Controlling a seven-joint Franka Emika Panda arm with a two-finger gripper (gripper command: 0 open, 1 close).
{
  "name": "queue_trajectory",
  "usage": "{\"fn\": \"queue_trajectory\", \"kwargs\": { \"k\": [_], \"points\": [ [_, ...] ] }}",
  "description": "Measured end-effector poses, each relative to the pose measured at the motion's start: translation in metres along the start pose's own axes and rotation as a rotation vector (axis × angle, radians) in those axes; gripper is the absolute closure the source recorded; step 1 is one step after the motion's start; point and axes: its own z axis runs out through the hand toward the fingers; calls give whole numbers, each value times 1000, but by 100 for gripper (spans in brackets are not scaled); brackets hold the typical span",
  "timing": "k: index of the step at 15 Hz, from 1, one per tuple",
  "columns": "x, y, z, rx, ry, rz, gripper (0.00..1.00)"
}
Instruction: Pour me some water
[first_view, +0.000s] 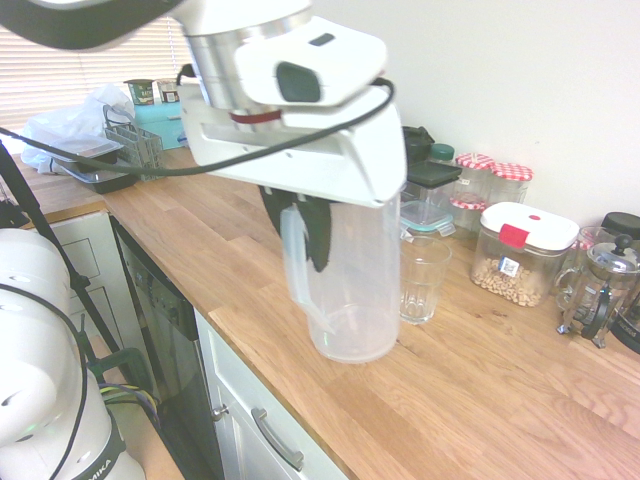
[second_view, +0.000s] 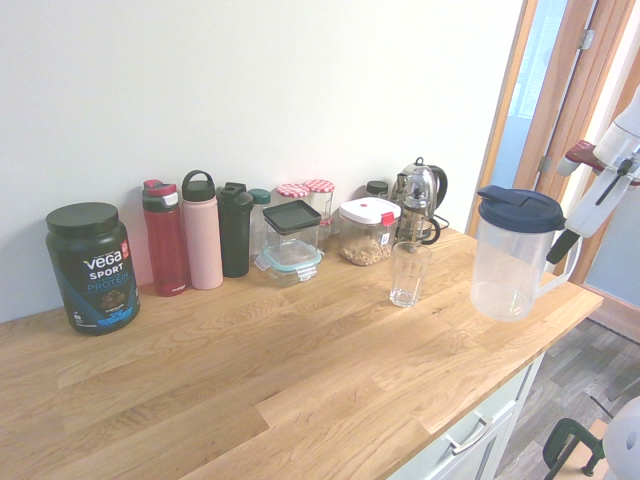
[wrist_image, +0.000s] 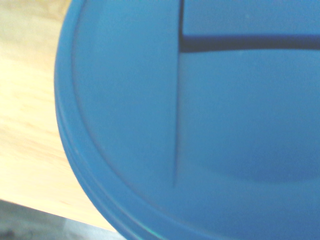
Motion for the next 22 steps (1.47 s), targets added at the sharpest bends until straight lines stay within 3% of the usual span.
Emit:
{"fn": "queue_trajectory", "kwargs": {
  "k": [5, 11, 16, 22],
  "points": [
    [85, -8, 11, -121, -104, -137, 100],
    [156, -54, 47, -356, -292, -150, 100],
    [175, -86, 51, -586, -416, -186, 100],
    [193, -111, 61, -703, -475, -200, 100]
  ]
}}
